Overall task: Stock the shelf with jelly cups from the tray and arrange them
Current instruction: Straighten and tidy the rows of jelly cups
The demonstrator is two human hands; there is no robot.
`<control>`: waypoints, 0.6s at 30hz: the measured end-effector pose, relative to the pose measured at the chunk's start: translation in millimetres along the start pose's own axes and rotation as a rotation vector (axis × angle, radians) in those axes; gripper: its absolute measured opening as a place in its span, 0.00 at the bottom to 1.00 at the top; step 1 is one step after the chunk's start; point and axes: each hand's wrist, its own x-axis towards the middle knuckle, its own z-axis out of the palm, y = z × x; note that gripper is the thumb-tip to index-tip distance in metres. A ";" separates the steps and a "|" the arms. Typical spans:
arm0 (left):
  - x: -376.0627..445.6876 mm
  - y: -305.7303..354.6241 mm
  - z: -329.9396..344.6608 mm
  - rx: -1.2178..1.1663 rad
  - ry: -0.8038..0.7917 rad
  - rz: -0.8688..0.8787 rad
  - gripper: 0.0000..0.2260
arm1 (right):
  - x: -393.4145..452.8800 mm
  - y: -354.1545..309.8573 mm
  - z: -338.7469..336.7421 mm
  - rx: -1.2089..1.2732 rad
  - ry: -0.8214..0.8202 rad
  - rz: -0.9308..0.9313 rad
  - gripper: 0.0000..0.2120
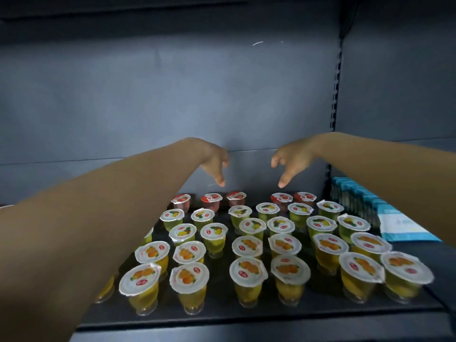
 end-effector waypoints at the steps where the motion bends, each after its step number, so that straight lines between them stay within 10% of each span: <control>1: -10.9 6.1 -2.3 -0.005 0.018 0.010 0.32 | -15.3 -2.0 -0.3 -0.011 0.008 0.014 0.33; 18: -97.6 86.9 -19.9 -0.368 0.125 0.230 0.29 | -162.8 9.5 31.2 0.113 0.231 0.081 0.27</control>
